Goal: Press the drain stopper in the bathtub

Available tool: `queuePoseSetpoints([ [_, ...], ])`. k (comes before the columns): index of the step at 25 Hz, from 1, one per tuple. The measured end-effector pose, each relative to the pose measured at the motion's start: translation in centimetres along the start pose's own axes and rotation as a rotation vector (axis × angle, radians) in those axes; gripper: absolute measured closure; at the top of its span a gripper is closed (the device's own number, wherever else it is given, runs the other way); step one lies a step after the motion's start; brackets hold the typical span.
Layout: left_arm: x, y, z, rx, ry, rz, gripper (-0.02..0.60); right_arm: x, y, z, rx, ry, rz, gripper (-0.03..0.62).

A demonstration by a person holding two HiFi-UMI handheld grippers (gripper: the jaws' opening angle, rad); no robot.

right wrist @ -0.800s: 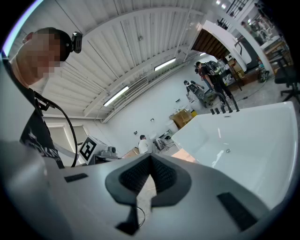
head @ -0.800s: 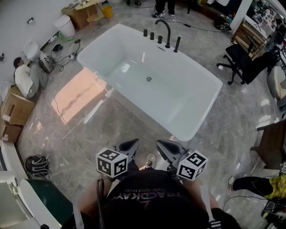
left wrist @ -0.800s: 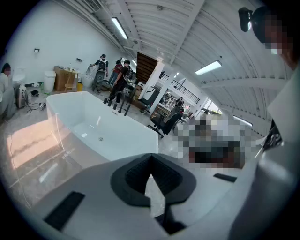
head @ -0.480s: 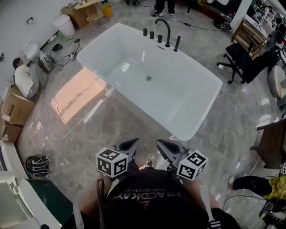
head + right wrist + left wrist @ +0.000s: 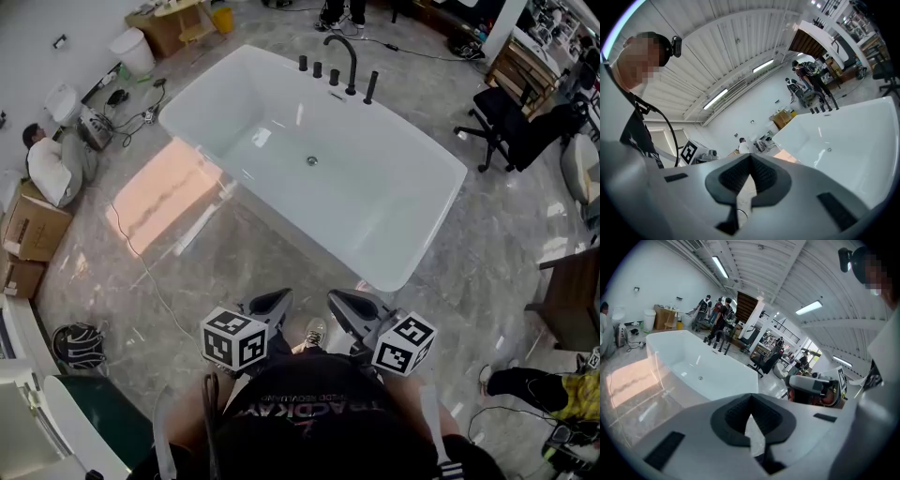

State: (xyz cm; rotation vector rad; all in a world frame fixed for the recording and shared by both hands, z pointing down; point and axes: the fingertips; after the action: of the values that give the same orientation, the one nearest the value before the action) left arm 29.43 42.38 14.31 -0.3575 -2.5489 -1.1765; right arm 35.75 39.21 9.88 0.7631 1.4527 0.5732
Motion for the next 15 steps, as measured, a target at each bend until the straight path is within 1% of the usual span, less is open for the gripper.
queuePoseSetpoints([
  [15, 1.0, 0.3, 1.6, -0.017, -0.016, 0.019, 0.578, 1.2, 0.3, -1.3, 0.000, -0.036, -0.018, 0.582],
])
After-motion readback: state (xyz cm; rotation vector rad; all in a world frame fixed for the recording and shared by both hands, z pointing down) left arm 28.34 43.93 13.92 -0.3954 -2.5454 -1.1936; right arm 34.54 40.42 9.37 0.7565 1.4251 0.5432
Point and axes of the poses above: the fingertips, and each gripper's own axes: z backward along the fingers, x to its left, y out of its underside, and after that the axes turned 10 degrees about -y, right-handed
